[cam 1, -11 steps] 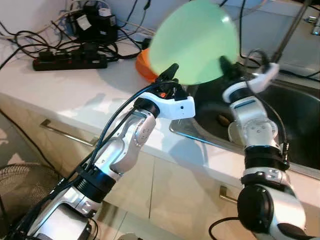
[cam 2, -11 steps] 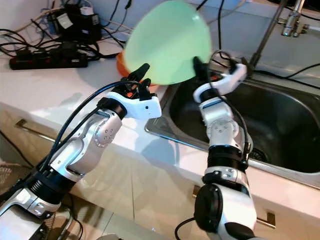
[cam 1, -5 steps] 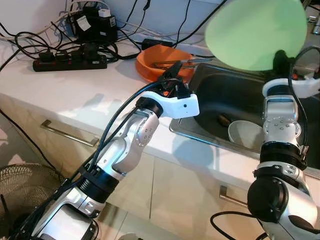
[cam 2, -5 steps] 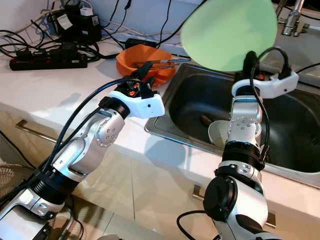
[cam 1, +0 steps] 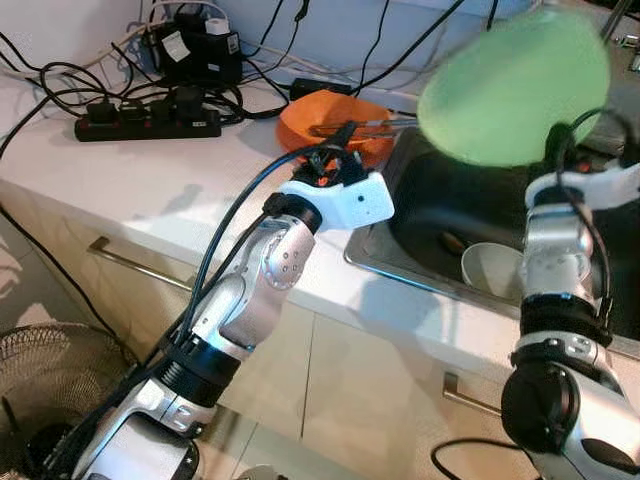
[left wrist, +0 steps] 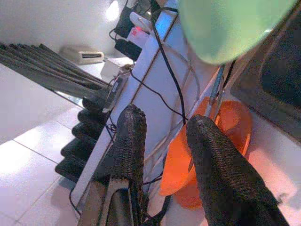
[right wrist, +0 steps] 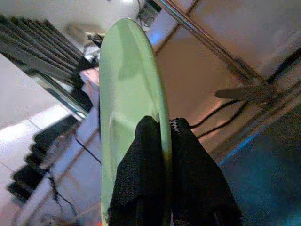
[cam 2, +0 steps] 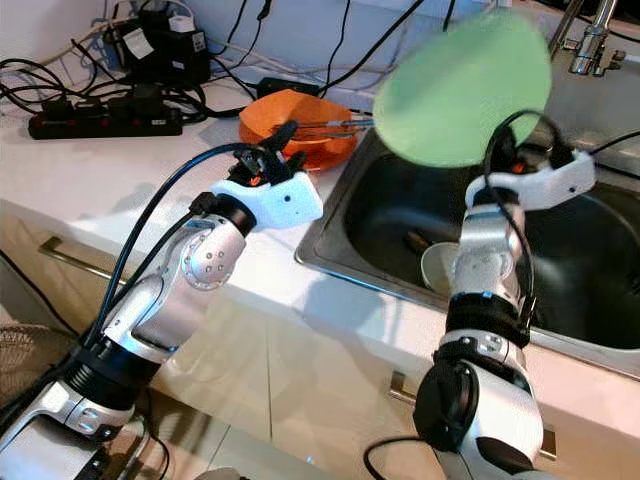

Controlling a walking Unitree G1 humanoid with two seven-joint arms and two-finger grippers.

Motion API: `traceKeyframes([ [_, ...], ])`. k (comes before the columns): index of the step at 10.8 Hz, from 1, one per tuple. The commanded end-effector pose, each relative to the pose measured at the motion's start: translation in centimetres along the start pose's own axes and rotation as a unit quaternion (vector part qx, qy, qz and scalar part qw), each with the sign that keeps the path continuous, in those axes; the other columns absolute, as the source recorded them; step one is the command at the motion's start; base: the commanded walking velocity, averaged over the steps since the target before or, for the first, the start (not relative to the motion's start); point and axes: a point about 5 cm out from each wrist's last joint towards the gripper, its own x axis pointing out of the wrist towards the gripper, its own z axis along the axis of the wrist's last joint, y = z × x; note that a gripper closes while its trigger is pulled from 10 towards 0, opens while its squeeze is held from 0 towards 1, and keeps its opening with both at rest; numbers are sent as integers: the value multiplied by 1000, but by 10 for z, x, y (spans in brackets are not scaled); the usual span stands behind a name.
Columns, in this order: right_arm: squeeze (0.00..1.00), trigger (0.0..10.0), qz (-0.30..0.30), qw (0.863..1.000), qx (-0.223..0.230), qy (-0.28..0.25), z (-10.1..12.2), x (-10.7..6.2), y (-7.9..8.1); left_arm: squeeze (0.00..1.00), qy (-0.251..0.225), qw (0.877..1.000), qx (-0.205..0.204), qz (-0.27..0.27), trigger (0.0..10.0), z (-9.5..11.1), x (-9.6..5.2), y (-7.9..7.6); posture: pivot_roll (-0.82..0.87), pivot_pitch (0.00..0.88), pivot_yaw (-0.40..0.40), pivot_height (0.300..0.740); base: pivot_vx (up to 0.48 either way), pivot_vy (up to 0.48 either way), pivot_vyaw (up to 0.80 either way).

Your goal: Kitchen organization

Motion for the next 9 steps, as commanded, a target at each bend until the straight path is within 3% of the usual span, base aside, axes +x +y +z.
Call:
traceKeyframes([
  [1, 0, 10000, 9, 999, -25, -26, 11, 3, 4, 0, -5, 1000, -13, -2, 10000, 2, -1, 2, 221, 0, -31, 717, 0, 0, 0],
  [2, 0, 10000, -1, 999, -45, -24, 9, 2, 1, 0, -8, 1000, -18, -6, 10000, 3, -1, 1, 221, 0, -32, 717, 0, 0, 0],
  [4, 0, 10000, -9, 990, -137, -35, 10, 0, -3, 0, -8, 999, -49, -18, 10000, 3, -2, -2, 223, 0, -33, 717, 0, 0, 0],
  [5, 0, 10000, -13, 982, -182, -42, 11, -1, -4, 0, -7, 997, -67, -21, 10000, 4, -2, -3, 223, 0, -32, 717, 0, 0, 0],
  [6, 0, 10000, -17, 968, -245, -54, 12, -3, -3, 0, -6, 993, -113, -30, 10000, 5, -3, -6, 223, 0, -30, 717, 0, 0, 0],
  [8, 0, 10000, -40, 951, -302, -59, 12, -3, -7, 0, -10, 986, -158, -45, 10000, 7, -4, -9, 224, 0, -31, 717, 0, 0, 0],
  [9, 0, 10000, -49, 948, -311, -38, 6, -4, -11, 0, -10, 981, -183, -55, 10000, 7, -4, -11, 225, 0, -32, 717, 0, 0, 0],
])
